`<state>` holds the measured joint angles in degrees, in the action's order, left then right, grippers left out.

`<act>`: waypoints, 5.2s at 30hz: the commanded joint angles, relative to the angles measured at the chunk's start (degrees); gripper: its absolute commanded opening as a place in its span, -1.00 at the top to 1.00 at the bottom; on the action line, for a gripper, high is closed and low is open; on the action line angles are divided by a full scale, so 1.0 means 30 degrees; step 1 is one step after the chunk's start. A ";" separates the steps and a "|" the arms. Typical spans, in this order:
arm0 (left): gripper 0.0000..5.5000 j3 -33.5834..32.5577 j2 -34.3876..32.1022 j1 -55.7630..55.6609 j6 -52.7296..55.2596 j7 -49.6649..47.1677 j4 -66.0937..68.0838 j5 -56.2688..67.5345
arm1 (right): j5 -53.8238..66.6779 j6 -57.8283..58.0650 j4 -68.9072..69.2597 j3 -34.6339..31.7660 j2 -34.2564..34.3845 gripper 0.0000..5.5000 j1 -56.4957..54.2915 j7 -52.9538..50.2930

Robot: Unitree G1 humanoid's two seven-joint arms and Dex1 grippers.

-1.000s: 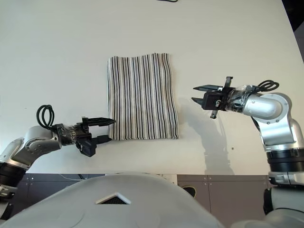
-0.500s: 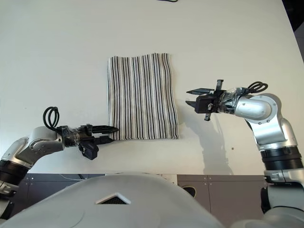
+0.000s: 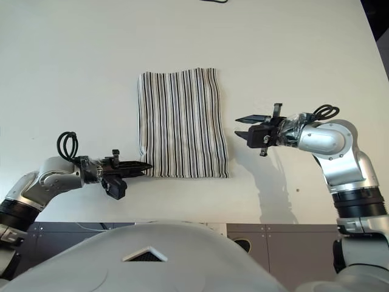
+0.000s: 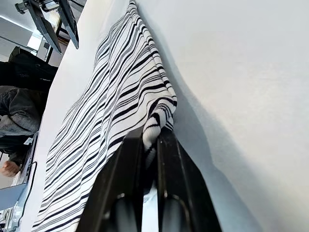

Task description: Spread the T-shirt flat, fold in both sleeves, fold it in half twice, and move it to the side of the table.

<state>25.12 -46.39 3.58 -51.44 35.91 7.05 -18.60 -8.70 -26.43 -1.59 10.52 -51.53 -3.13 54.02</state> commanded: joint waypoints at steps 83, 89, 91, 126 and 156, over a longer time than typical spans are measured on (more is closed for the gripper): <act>0.96 -0.6897 -0.3282 0.4382 1.7682 0.6858 -1.1940 1.8499 | 1.2461 0.1346 0.9195 0.4421 -0.9754 0.96 0.0189 -0.4080; 0.96 -0.5443 0.0370 -0.1665 2.0595 0.7542 -0.5802 1.7891 | 1.2359 0.8371 0.1352 0.5610 -0.1253 0.96 -0.6790 0.0437; 0.96 -0.5051 0.1450 -0.3626 2.1212 0.7897 -0.3240 1.7273 | 1.1564 0.8809 -0.1907 0.5434 0.0961 0.96 -0.8108 0.1075; 0.26 -0.6395 0.7801 -0.7965 1.8323 0.1011 0.5203 0.8357 | 0.6827 0.7193 -0.6572 0.0913 0.8954 0.55 -0.8119 0.1103; 0.26 -0.2727 0.2470 -0.0414 1.1439 0.7935 -0.1789 0.7265 | 0.4581 0.8515 -1.6969 0.2592 1.1447 0.55 -1.1625 0.7344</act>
<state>18.05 -38.92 3.84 -18.35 59.80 1.87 2.22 5.31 -1.21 -48.94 20.16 -17.24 -36.62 77.43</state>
